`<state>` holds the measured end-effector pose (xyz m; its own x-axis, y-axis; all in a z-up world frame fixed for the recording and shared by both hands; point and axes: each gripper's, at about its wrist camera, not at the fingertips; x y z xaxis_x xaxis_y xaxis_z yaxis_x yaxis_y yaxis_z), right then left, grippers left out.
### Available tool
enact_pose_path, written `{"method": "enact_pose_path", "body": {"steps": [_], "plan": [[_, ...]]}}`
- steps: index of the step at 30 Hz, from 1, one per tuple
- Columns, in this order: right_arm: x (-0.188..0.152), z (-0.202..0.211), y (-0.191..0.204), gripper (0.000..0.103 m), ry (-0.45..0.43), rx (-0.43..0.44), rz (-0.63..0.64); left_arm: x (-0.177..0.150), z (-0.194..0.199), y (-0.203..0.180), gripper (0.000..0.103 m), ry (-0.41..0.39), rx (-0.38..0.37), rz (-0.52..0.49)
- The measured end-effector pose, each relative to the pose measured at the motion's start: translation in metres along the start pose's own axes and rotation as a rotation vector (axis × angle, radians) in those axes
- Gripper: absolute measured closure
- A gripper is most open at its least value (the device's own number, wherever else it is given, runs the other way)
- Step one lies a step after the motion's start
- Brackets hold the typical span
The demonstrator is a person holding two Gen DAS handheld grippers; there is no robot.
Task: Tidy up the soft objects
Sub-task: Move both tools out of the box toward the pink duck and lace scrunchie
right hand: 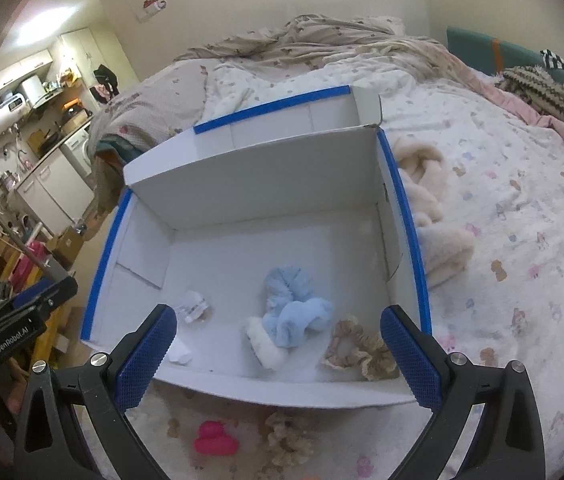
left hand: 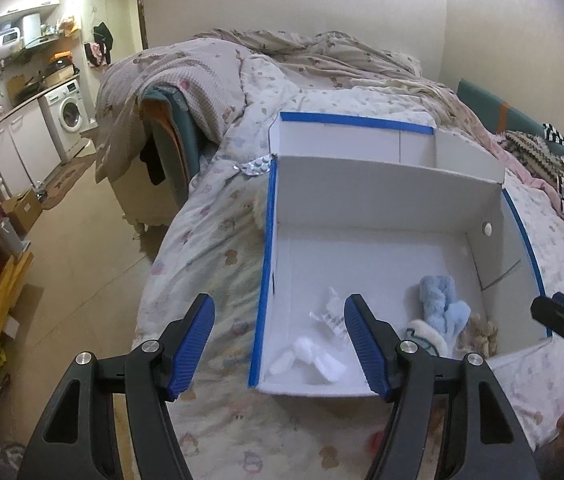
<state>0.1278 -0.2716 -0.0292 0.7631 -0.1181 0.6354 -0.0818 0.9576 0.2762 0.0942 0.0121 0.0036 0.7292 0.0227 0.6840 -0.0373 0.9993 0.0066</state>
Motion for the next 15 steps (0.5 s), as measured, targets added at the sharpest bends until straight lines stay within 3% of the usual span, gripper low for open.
{"method": "enact_pose_path", "body": {"steps": [15], "plan": [[-0.042,0.018,0.009,0.0,0.034,0.008,0.007,-0.043,0.008,0.017,0.038,0.061,0.012,0.028]]}}
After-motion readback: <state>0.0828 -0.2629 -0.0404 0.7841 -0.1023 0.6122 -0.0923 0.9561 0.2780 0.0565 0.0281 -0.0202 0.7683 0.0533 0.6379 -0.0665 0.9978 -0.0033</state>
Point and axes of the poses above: each gripper's, at about its wrist camera, not at the fingertips, and z roughly against the way its jaws point, y to its left, x to its top
